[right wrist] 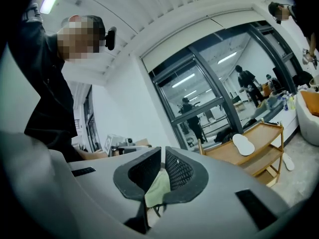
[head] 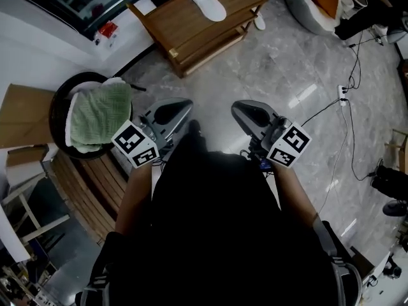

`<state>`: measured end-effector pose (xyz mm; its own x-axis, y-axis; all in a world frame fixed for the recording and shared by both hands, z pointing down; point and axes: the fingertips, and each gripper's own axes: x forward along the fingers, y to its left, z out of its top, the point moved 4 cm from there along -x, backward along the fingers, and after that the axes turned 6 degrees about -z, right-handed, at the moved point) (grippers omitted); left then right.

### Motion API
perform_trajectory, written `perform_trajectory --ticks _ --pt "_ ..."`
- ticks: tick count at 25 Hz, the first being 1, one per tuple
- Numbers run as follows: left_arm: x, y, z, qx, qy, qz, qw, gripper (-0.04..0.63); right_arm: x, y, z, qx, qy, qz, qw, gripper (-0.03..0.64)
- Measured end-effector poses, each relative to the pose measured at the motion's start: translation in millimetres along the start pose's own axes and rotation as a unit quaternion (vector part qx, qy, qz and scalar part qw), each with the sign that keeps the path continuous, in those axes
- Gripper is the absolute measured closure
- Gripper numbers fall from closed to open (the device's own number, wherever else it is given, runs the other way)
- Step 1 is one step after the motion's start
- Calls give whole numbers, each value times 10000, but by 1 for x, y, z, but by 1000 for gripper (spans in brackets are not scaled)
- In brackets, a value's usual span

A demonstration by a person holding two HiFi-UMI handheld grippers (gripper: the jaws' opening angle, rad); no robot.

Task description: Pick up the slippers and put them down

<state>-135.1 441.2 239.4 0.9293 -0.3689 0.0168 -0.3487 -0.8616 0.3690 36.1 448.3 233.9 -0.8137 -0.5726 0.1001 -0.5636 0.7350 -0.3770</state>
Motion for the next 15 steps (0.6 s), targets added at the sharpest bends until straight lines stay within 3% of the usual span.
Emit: perform_trajectory --ticks 9,15 --pt "-2 98 26 -6 6 -385 9993 586 73 -38 35 -198 96 -532 9983 583" --pt "23 134 35 -120 -58 -450 9989 586 89 -76 45 -161 155 -623 9978 583"
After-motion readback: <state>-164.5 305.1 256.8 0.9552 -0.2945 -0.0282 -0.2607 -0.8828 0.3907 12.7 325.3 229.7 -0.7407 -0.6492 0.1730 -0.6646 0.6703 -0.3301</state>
